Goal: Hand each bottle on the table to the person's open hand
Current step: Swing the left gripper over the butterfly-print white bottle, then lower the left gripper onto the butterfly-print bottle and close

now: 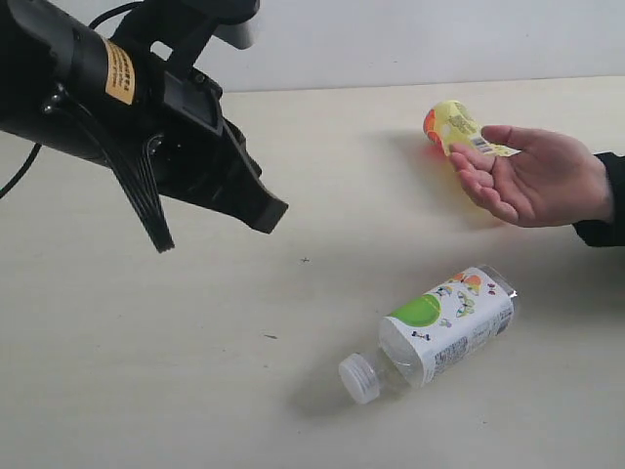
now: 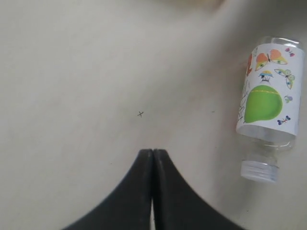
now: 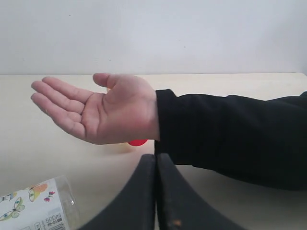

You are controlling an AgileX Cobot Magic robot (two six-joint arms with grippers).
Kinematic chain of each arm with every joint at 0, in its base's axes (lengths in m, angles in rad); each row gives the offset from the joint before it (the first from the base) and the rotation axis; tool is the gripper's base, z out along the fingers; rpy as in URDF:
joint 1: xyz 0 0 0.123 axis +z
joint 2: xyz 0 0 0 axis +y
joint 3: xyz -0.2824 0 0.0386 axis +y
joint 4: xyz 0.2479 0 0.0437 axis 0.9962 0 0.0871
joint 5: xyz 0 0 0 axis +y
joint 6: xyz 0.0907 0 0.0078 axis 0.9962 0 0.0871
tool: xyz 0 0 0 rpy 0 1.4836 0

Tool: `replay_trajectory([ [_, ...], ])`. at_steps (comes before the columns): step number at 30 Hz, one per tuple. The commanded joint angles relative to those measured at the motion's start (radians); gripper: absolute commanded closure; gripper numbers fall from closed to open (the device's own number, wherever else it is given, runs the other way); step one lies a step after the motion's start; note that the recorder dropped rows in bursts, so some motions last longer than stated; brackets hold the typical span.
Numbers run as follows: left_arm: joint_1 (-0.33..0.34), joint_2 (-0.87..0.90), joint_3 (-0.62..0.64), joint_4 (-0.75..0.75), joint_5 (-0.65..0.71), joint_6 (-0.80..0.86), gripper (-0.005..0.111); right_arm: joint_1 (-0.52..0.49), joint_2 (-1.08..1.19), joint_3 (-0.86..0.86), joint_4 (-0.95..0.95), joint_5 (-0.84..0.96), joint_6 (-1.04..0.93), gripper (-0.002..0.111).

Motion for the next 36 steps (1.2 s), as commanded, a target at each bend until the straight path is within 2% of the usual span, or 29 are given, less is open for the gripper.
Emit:
replay_trajectory([
  [1, 0.002, -0.011, 0.003, 0.016, 0.024, -0.009, 0.107, -0.006, -0.004, 0.004, -0.002, -0.002, 0.0, 0.108],
  [11, 0.002, -0.042, 0.06, 0.016, 0.079, 0.0, 0.107, -0.006, -0.004, 0.004, -0.002, -0.002, 0.0, 0.108],
  [16, 0.002, -0.035, 0.05, 0.009, 0.085, 0.007, 0.107, -0.006, -0.004, 0.004, -0.002, -0.002, 0.0, 0.108],
  [20, 0.002, 0.012, -0.039, -0.057, 0.19, 0.069, 0.107, -0.006, -0.004, 0.004, -0.002, -0.002, 0.0, 0.108],
  [24, -0.001, 0.119, -0.178, -0.209, 0.256, 0.175, 0.104, -0.006, -0.004, 0.004, -0.002, -0.002, 0.0, 0.108],
  [27, -0.023, 0.224, -0.283, -0.344, 0.325, 0.336, 0.088, -0.006, -0.004, 0.004, -0.002, -0.002, 0.0, 0.108],
  [29, -0.058, 0.291, -0.35, -0.376, 0.362, 0.391, 0.075, -0.006, -0.004, 0.004, -0.002, -0.002, 0.0, 0.108],
  [34, -0.141, 0.447, -0.491, -0.305, 0.373, 0.392, 0.033, -0.006, -0.004, 0.004, -0.002, -0.002, 0.0, 0.108],
  [36, -0.163, 0.501, -0.539, -0.284, 0.371, 0.392, 0.024, -0.006, -0.004, 0.004, -0.002, -0.002, 0.0, 0.108],
])
